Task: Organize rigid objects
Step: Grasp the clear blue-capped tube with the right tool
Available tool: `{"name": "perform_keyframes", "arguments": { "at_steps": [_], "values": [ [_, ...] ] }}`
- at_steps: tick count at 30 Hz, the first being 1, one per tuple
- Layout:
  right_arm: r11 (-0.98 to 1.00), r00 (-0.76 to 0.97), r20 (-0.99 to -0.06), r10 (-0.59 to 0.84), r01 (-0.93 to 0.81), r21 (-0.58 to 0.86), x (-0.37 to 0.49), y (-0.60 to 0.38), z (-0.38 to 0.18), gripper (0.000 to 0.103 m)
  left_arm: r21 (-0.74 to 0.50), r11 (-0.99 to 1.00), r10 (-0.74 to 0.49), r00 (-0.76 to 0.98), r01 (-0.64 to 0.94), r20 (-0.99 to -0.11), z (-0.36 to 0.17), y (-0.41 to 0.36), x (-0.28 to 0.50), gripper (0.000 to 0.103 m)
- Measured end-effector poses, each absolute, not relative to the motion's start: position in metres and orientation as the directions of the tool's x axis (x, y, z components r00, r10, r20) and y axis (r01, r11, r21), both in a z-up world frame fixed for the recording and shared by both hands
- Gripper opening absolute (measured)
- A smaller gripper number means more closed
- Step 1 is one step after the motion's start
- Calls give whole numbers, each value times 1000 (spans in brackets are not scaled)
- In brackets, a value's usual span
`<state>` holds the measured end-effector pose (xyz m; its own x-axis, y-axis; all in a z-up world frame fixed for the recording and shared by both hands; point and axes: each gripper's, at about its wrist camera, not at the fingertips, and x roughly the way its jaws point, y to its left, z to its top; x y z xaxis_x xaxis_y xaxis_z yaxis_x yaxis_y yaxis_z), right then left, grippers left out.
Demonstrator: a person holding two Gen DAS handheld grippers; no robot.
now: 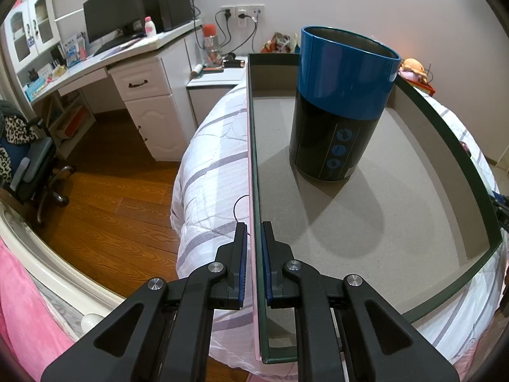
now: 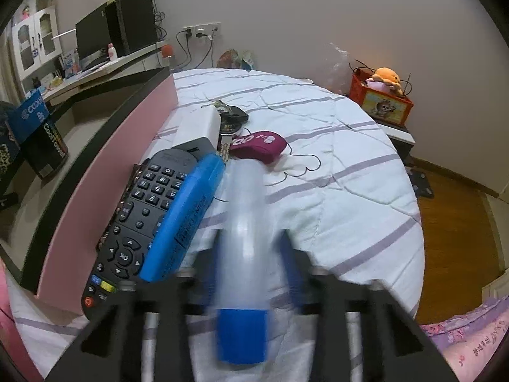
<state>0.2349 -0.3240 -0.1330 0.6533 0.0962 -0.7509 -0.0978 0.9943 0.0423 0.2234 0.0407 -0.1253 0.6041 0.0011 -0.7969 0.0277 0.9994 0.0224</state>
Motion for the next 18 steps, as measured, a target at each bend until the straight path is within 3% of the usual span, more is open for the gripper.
{"name": "perform_keyframes", "arguments": {
  "at_steps": [10,18],
  "values": [
    [995,665,-740,99,-82,59,225,-328,-124,26,23,999,1,604,28,-797,-125,41,224,9],
    [992,723,-681,121,-120,49,213,-313,-87,26,15,999,-5,603,28,-798,-125,41,225,8]
  ]
}}
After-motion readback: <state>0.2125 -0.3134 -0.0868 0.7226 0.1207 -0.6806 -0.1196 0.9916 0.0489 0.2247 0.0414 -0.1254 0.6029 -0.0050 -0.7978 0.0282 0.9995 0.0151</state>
